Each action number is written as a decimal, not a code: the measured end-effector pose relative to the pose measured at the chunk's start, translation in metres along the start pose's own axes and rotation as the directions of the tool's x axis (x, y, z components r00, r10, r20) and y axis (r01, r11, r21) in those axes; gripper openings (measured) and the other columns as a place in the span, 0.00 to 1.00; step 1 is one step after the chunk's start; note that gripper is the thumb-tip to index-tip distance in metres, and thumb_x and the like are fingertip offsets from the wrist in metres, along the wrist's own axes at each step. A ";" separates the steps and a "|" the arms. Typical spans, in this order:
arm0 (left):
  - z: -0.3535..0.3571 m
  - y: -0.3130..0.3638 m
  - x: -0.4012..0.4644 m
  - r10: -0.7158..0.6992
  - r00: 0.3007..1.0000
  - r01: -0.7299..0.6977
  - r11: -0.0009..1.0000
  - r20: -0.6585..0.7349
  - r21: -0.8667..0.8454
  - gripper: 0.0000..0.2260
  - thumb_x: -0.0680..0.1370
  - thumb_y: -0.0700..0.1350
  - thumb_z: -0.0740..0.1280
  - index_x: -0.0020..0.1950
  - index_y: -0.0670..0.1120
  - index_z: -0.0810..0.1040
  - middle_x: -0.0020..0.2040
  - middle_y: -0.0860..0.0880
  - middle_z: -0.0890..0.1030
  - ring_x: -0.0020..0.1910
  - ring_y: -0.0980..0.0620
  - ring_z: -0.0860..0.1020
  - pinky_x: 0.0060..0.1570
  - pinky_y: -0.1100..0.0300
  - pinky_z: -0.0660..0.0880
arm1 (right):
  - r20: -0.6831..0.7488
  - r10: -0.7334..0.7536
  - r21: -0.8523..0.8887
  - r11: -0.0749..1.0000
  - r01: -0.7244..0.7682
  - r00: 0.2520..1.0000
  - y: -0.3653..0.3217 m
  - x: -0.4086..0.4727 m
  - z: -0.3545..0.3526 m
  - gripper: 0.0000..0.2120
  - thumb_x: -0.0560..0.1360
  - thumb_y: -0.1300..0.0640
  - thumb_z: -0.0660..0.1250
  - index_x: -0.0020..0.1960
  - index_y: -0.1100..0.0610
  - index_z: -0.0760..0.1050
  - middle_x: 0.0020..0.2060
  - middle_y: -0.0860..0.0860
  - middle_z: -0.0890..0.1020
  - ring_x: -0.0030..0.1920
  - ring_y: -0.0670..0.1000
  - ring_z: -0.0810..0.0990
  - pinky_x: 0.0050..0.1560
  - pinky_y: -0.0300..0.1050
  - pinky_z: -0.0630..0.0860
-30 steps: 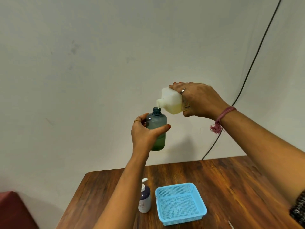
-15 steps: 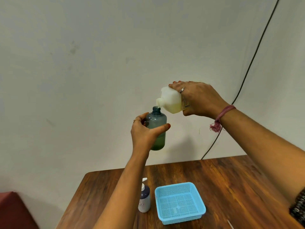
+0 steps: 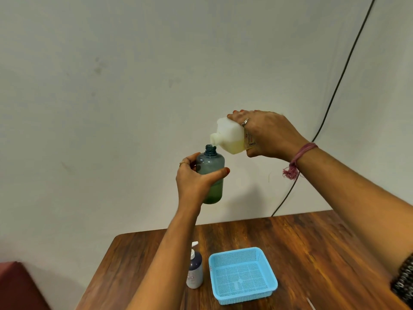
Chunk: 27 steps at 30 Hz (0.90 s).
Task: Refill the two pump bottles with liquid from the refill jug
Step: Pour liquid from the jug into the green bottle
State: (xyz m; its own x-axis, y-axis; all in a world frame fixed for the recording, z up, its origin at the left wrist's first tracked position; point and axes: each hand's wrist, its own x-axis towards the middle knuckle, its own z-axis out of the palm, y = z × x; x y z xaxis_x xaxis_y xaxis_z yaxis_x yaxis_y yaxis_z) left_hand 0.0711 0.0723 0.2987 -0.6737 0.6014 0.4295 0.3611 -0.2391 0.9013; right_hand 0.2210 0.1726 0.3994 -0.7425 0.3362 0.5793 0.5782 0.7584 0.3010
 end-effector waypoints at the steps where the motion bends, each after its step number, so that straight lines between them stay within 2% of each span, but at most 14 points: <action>1: 0.000 0.000 0.000 0.001 1.000 -0.001 1.000 0.000 0.001 0.38 0.60 0.47 0.81 0.67 0.47 0.70 0.61 0.50 0.76 0.58 0.51 0.75 0.50 0.62 0.75 | -0.003 -0.001 0.003 1.000 0.001 1.000 0.000 0.000 0.001 0.44 0.64 0.55 0.77 0.75 0.51 0.59 0.72 0.49 0.67 0.69 0.52 0.70 0.63 0.47 0.69; 9: 0.001 0.000 0.001 -0.007 1.000 0.007 1.000 0.000 -0.008 0.38 0.60 0.46 0.82 0.66 0.47 0.70 0.61 0.49 0.76 0.58 0.50 0.75 0.52 0.60 0.76 | -0.006 0.000 -0.005 1.000 0.000 1.000 0.001 0.000 0.002 0.44 0.64 0.55 0.77 0.75 0.51 0.59 0.72 0.49 0.67 0.68 0.52 0.70 0.63 0.47 0.69; 20: 0.001 -0.001 0.002 -0.008 1.000 0.008 1.000 0.005 -0.022 0.37 0.60 0.46 0.82 0.66 0.47 0.70 0.59 0.51 0.76 0.56 0.52 0.75 0.46 0.67 0.74 | 0.007 -0.001 0.000 1.000 0.001 1.000 0.003 0.002 0.004 0.45 0.64 0.55 0.77 0.75 0.51 0.58 0.72 0.49 0.66 0.70 0.51 0.67 0.66 0.47 0.67; 27: 0.001 -0.002 0.003 -0.007 1.000 0.007 1.000 0.004 -0.016 0.37 0.60 0.46 0.82 0.66 0.47 0.70 0.59 0.51 0.76 0.56 0.52 0.75 0.46 0.66 0.74 | 0.007 -0.005 -0.016 1.000 0.005 1.000 0.002 0.003 0.004 0.45 0.64 0.54 0.77 0.75 0.51 0.57 0.73 0.49 0.66 0.70 0.51 0.67 0.65 0.46 0.67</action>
State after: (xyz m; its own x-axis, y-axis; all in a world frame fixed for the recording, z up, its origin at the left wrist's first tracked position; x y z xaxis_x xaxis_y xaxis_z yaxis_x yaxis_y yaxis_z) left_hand 0.0689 0.0758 0.2981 -0.6738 0.6062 0.4226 0.3456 -0.2470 0.9053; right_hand 0.2187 0.1772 0.3984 -0.7480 0.3364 0.5721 0.5795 0.7513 0.3157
